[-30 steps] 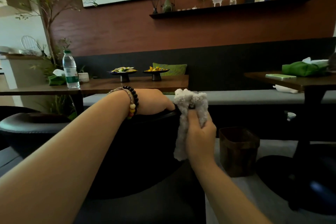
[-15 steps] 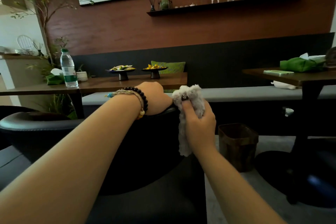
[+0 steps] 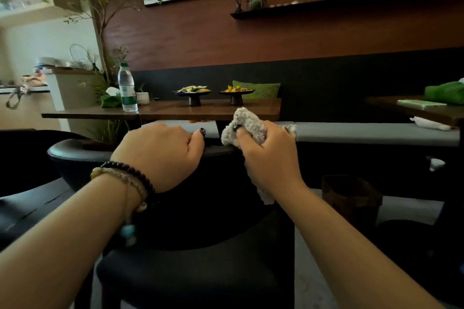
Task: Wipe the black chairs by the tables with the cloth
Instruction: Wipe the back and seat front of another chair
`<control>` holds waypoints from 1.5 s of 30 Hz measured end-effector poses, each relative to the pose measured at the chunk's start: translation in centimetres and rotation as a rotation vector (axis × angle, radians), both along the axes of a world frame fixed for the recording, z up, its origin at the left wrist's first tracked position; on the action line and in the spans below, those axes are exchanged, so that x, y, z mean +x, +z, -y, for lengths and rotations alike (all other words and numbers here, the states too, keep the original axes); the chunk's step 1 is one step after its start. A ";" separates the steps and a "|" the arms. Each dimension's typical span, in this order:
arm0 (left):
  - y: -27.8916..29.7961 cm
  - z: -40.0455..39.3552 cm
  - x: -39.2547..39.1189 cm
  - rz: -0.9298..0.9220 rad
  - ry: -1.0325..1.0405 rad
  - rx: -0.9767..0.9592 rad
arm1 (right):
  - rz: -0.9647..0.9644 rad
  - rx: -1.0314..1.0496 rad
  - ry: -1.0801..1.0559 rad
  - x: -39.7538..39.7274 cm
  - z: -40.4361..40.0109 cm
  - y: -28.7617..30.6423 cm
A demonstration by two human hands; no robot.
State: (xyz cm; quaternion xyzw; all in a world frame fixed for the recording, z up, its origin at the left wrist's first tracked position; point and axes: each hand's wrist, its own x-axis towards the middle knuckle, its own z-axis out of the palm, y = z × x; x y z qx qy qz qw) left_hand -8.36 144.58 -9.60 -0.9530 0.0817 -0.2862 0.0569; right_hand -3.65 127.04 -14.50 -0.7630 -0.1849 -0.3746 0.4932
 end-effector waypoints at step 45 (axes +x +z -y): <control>-1.3 -16.9 4.3 0.050 -0.567 -0.214 | -0.423 -0.421 -0.710 -5.0 -18.9 5.3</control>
